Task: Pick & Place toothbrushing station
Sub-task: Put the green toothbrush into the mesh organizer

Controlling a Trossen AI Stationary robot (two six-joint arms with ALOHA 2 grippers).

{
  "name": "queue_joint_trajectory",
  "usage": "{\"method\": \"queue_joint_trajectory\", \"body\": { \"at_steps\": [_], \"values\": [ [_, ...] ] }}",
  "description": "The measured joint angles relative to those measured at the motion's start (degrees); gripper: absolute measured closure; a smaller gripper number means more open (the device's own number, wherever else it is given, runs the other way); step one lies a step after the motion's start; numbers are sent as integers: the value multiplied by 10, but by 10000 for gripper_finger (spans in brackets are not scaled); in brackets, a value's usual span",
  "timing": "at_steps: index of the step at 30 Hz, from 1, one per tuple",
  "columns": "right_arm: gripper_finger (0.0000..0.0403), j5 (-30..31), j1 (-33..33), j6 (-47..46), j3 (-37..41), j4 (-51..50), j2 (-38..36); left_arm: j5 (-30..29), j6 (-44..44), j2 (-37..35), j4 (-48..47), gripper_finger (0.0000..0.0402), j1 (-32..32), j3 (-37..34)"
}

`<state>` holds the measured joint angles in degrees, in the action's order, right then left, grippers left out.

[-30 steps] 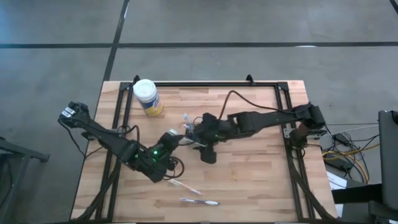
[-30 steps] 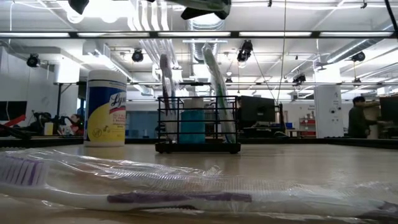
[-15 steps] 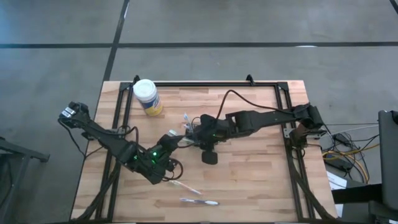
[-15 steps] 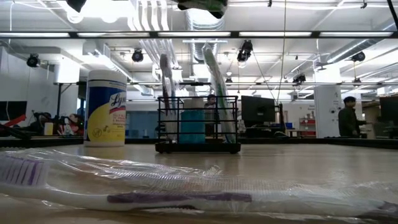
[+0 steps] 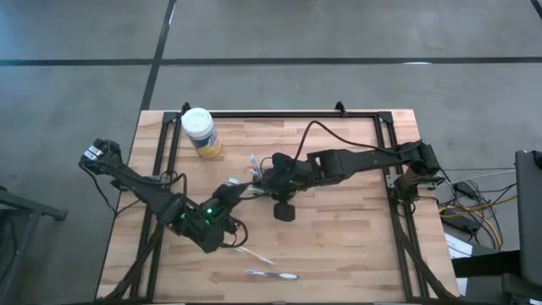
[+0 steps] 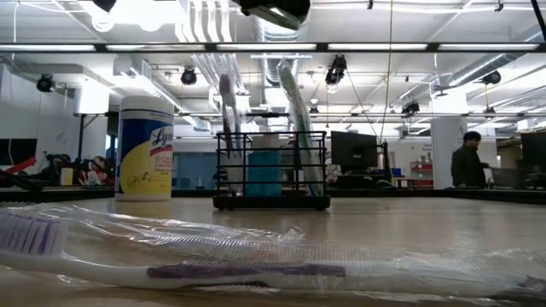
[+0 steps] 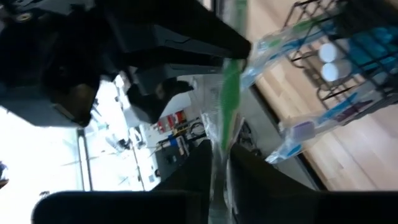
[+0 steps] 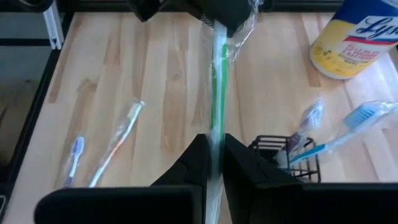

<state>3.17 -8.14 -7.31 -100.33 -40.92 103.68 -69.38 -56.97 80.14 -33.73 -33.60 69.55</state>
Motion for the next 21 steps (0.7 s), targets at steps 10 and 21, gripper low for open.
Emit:
{"method": "queue_joint_trajectory", "body": {
  "at_steps": [10, 21],
  "values": [
    [384, -1, -1, 15, 0, 7, 0, -35, 6, -13, 1, 224, -36, 3],
    [384, 45, -9, 60, 3, 33, 0, -43, 262, -132, -46, 141, -109, -2]
  ]
}}
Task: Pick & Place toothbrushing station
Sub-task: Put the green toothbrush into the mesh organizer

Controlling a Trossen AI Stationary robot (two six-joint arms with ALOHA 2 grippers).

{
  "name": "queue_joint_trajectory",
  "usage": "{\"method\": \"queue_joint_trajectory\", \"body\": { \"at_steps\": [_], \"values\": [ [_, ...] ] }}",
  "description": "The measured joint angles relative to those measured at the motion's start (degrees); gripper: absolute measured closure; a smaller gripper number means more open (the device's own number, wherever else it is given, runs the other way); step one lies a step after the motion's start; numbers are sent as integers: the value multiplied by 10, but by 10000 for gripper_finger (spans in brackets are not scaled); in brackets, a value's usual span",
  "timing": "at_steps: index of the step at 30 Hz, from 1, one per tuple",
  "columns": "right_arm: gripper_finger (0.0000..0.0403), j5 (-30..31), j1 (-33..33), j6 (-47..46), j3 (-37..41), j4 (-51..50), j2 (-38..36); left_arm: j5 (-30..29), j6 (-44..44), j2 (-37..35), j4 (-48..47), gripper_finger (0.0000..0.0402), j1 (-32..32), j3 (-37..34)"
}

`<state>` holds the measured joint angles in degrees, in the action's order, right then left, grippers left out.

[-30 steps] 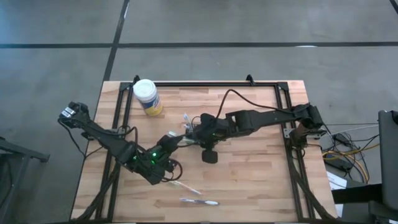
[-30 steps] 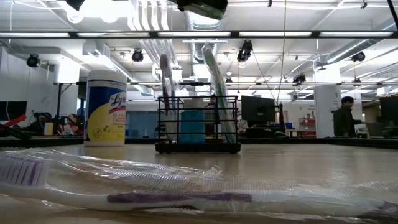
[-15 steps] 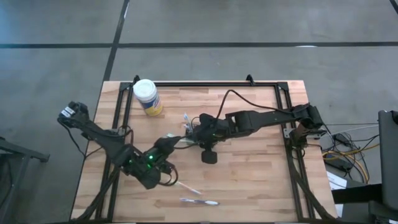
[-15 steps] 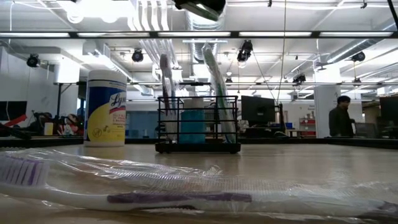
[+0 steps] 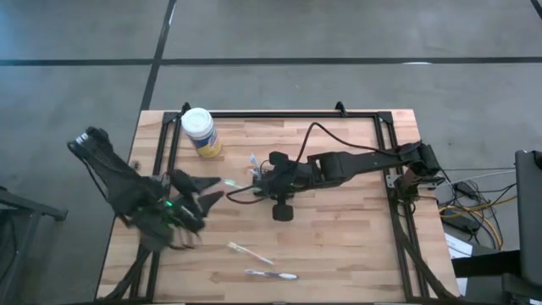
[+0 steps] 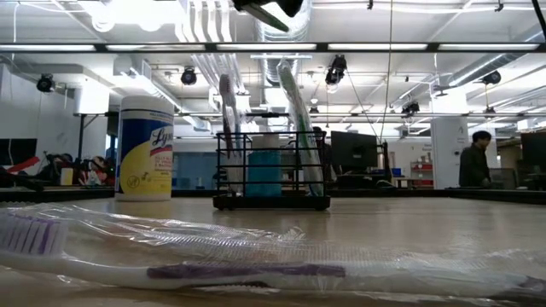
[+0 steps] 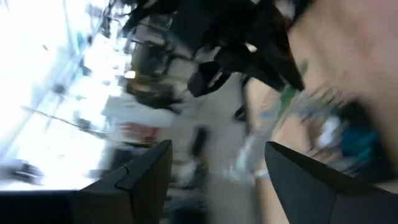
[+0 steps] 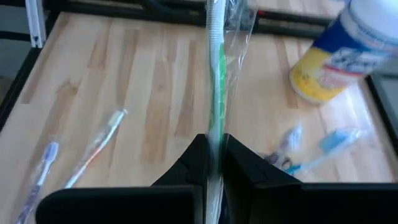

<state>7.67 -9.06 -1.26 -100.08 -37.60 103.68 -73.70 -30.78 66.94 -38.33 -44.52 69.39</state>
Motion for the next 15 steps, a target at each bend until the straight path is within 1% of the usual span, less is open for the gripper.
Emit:
{"method": "queue_joint_trajectory", "body": {
  "at_steps": [1, 2, 4, 6, 7, 9, 11, 12, 15],
  "values": [
    [384, 0, -2, 6, 0, 8, 0, 17, 49, -22, -14, 141, -7, -5],
    [384, 0, -5, 11, 0, 16, 0, 48, 100, -46, -23, 141, -11, -12],
    [384, 0, -8, 25, 0, 36, 0, 132, 191, -99, -25, 142, -12, -36],
    [384, -1, -9, 40, 7, 62, -1, 208, 256, -151, -8, 142, -9, -76],
    [384, -1, -9, 43, 15, 81, -2, 234, 272, -176, 10, 142, -9, -102],
    [384, 1, -8, 53, 35, 121, -3, 271, 274, -222, 66, 142, -9, -159],
    [384, 9, -11, 67, 60, 173, -3, 293, 256, -267, 149, 142, -10, -222],
    [384, 15, -12, 76, 72, 208, -3, 294, 239, -287, 204, 142, -10, -253],
    [384, 29, -14, 100, 108, 302, -5, 293, 149, -336, 443, 142, -6, -359]
  ]
}}
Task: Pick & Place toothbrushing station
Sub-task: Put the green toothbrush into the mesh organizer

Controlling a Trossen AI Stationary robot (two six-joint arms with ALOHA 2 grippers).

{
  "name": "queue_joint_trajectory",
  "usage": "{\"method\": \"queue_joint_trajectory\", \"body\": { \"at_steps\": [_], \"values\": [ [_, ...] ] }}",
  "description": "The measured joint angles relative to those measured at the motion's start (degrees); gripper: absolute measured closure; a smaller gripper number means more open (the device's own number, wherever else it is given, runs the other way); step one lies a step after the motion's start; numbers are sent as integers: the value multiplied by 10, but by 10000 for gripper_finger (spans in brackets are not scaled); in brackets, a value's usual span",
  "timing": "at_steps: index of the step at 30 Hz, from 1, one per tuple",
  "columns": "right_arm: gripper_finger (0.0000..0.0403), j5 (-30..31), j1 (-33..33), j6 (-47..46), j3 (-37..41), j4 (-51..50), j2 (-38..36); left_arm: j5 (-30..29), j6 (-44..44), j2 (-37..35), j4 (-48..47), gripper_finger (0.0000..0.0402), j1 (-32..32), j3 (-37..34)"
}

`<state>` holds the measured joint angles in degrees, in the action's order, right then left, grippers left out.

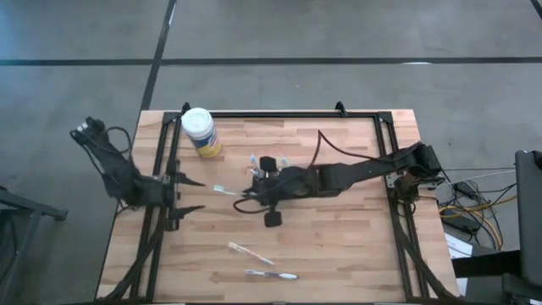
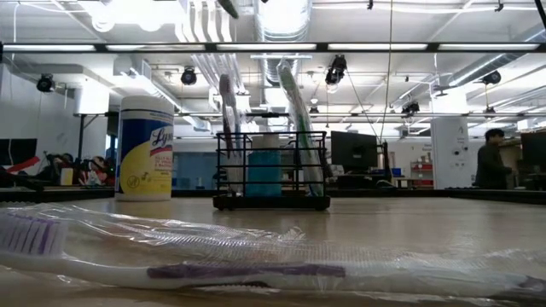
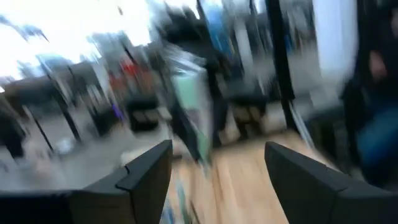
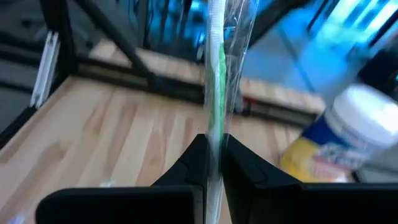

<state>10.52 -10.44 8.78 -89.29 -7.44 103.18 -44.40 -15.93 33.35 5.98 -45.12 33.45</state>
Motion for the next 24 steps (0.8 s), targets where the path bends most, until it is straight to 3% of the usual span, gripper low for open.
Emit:
{"method": "queue_joint_trajectory", "body": {
  "at_steps": [3, 6, 13, 19, 24],
  "values": [
    [384, 2, 1, 23, 32, 83, 0, 6, -79, -23, 246, 142, 0, -96],
    [384, 10, -1, 40, 62, 169, 0, 29, -95, -42, 368, 142, 1, -151],
    [384, 46, -2, 50, 64, 200, 6, 36, -66, -31, 340, 142, 29, -136],
    [384, 46, -5, 58, 60, 202, 5, 40, -26, 10, 233, 142, 66, -76],
    [382, 43, -4, 66, 51, 204, 8, 89, -5, 44, 212, 142, 105, -52]
  ]
}}
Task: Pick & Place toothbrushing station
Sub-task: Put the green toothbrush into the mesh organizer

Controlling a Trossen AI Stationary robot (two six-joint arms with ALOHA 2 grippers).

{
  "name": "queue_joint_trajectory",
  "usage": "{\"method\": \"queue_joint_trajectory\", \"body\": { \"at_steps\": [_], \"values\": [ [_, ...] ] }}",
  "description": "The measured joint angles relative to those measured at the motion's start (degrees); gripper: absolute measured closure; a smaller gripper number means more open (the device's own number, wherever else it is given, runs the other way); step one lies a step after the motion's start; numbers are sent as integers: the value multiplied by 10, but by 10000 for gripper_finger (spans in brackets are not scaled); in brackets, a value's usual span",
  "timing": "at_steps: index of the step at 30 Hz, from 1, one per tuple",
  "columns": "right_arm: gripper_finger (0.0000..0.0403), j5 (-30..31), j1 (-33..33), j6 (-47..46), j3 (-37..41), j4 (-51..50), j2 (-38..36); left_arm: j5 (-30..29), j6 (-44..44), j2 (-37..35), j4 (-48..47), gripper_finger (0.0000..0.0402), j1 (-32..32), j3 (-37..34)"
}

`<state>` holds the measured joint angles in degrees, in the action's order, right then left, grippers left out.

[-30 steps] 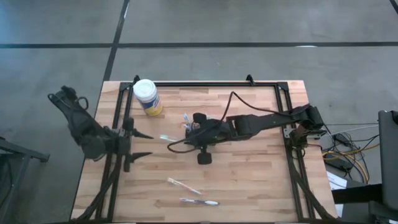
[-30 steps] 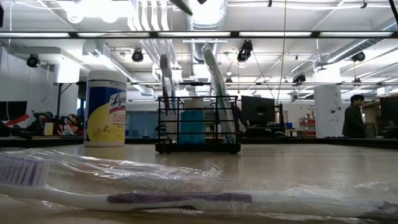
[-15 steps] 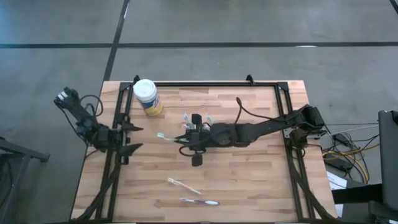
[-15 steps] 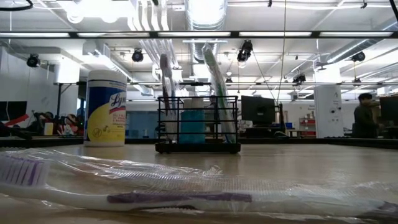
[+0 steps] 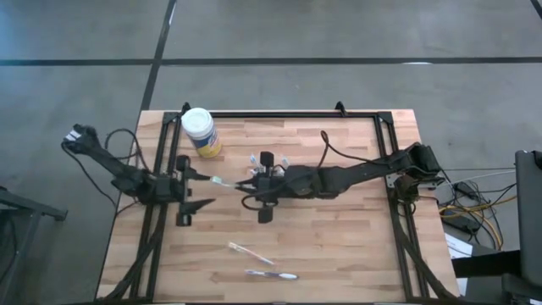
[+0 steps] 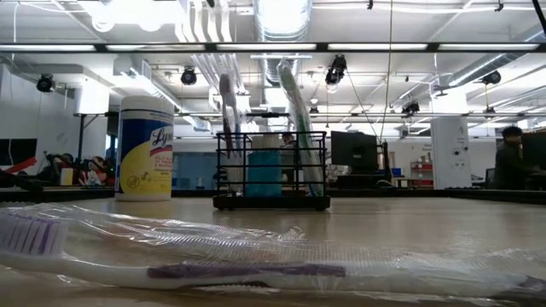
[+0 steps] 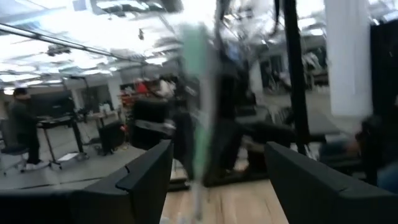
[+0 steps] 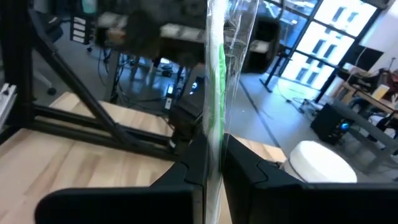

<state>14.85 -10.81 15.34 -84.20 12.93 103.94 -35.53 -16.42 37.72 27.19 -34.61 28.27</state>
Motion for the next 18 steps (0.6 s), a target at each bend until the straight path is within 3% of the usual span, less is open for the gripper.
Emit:
{"method": "queue_joint_trajectory", "body": {
  "at_steps": [10, 18],
  "values": [
    [380, -25, -1, 3, -4, -2, 1, 121, 20, 55, -8, 142, 73, 37],
    [379, -25, -1, 4, -4, 2, 1, 146, 39, 99, -42, 142, 99, 71]
  ]
}}
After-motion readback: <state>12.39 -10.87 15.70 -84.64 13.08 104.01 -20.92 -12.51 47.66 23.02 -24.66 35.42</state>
